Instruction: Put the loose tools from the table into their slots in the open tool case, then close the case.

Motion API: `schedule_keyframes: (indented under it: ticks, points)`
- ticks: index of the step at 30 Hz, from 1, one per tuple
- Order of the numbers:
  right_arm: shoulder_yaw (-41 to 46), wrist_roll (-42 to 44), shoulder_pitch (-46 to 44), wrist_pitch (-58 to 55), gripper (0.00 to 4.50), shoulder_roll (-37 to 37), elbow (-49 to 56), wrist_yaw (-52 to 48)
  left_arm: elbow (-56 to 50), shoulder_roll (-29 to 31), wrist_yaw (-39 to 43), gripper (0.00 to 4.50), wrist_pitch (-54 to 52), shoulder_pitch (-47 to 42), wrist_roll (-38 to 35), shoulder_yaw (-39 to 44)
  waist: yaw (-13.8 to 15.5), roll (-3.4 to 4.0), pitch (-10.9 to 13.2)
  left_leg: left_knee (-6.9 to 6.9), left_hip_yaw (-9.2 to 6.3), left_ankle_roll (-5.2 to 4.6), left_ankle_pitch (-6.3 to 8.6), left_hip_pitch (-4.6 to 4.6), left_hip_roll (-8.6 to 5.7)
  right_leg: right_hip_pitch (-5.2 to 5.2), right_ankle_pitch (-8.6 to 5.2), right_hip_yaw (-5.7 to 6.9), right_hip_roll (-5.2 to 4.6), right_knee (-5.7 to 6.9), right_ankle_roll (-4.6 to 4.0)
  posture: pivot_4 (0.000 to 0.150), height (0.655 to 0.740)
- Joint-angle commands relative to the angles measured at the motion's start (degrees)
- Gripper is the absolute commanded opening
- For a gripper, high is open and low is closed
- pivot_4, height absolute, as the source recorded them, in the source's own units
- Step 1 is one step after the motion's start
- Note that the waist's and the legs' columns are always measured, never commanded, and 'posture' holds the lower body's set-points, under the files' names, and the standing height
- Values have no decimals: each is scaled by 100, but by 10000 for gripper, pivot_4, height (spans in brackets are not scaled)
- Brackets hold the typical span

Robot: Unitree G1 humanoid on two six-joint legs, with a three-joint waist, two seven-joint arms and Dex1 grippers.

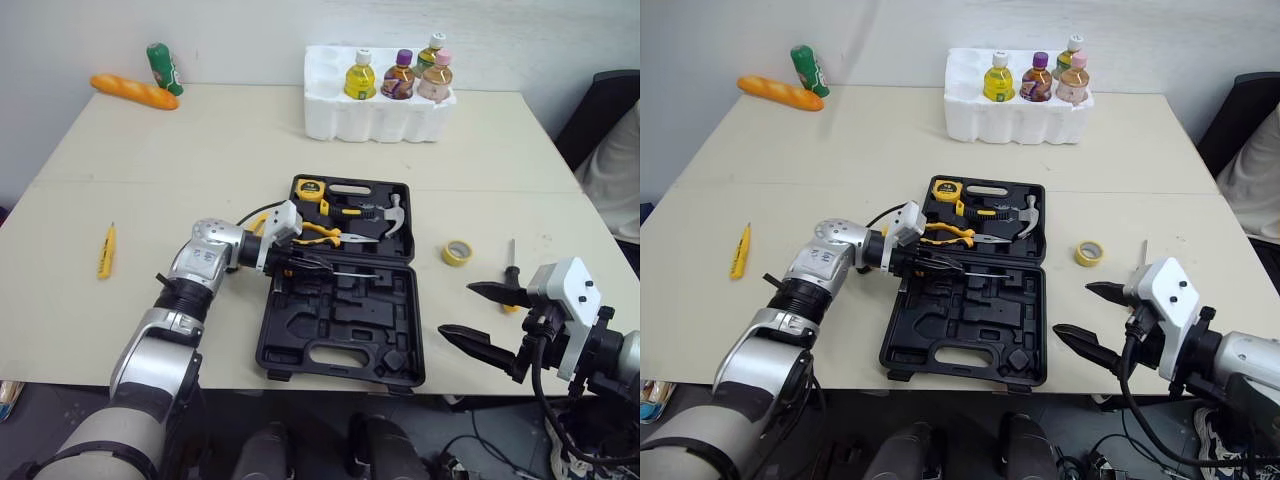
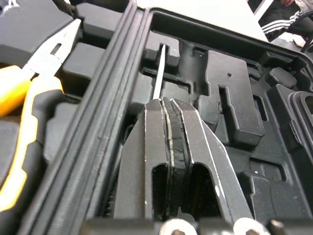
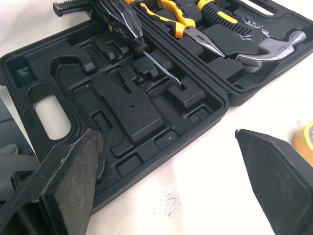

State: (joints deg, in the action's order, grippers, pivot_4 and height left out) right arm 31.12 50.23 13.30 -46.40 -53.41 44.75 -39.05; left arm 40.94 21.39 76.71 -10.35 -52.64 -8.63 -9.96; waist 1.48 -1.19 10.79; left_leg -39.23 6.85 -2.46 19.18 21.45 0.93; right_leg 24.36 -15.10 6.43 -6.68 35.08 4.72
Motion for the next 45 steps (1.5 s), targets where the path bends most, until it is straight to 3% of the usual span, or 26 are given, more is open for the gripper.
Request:
schedule_keyframes:
  ticks: [1, 17, 21, 37, 45]
  points:
    - [27, -17, -36, 49, 45000, -17, 54, -3, 119, 7, -185, 813, 378, -79, 253, -86, 1, 0, 0, 0, 0, 0, 0, 0, 0, 0, 0, 0, 0, -2, 0, 1500, 7367]
    - [132, -73, -25, 22, 45000, -108, -76, -139, 980, 51, -883, 813, 1302, 136, 1450, -937, 1, 12, -80, 1, -11, -11, 22, -51, 9, -55, -1, 9, -34, -22, -2, 1500, 7367]
    - [117, -127, -28, 16, 45000, -115, -111, -162, 941, 63, -975, 813, 1155, 190, 1493, -990, 0, 33, -126, 8, -15, -42, 57, -97, 10, -99, -4, 13, -44, -38, -6, 1500, 7367]
    - [-15, -281, -207, -4, 45000, -132, -270, -164, 1035, 248, -1339, 813, 910, 326, 2000, -1504, -6, 64, -268, 21, -20, -40, 73, -129, 17, -139, -7, 13, -48, -66, -10, 1500, 7367]
    - [-53, -348, -294, -7, 45000, -131, -323, -157, 840, 167, -1180, 813, 759, 301, 1613, -1202, -19, 106, -295, 34, -27, -32, 80, -136, 22, -146, -12, 18, -48, -78, -16, 1500, 7367]
